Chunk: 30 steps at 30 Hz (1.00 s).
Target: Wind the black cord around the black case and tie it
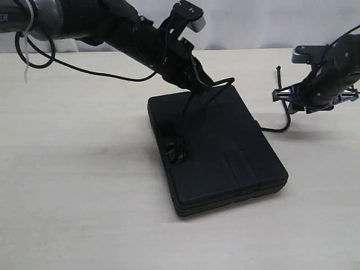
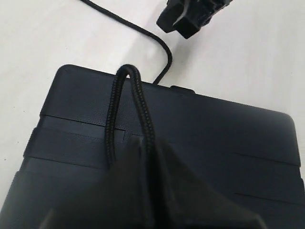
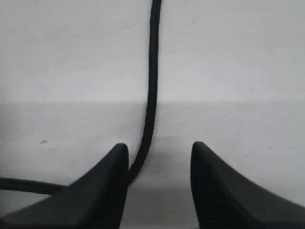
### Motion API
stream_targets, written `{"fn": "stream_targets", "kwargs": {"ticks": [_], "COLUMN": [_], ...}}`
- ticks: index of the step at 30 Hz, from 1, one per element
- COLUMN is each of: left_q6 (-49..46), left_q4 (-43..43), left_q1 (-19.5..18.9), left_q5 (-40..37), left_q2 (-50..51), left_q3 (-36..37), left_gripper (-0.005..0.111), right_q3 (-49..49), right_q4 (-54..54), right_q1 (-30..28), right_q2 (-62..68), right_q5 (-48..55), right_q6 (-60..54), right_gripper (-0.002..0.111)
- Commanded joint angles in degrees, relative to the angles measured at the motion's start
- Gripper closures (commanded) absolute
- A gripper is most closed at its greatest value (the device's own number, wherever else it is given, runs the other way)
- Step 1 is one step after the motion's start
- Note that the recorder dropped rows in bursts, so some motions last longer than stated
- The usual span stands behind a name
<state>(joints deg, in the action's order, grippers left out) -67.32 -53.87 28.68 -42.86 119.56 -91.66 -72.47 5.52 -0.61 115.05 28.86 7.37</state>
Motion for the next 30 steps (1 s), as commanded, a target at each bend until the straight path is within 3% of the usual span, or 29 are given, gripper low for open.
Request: {"fn": "stream_targets", "kwargs": {"ticks": [1,13,18,23,30], "left_q6": [-0.1,-0.1,-0.1,-0.1,1.4], "left_q4": [-0.2,-0.3,-0.3,-0.3,-0.3], "left_q1": [-0.1,-0.1,-0.1,-0.1,-0.1], "left_q5": [-0.5,-0.6,-0.5,-0.1,1.6], "left_q2": [0.1,0.1,0.1,0.1,0.1], "left_q3": [-0.3,-0.3,-0.3,-0.3,-0.3], "left_gripper": [0.107,0.107,0.107,0.107,0.107], "right_q3": [-1.8,-4.5,-4.5,-4.2,7.7], "right_q4": [1.2,1.1,1.1,0.4,-1.8], "right_q1": [2.3,0.9,0.9,0.9,0.9], "right_q2": [2.8,10.1,13.0,13.0,6.8], "right_q5": [1.3,-1.0,-1.5,-4.4,-27.4], "right_q6": [-0.2,1.4,-3.6,-4.4,-5.5], "right_gripper": [0.068,0.068,0.104,0.104,0.104]}}
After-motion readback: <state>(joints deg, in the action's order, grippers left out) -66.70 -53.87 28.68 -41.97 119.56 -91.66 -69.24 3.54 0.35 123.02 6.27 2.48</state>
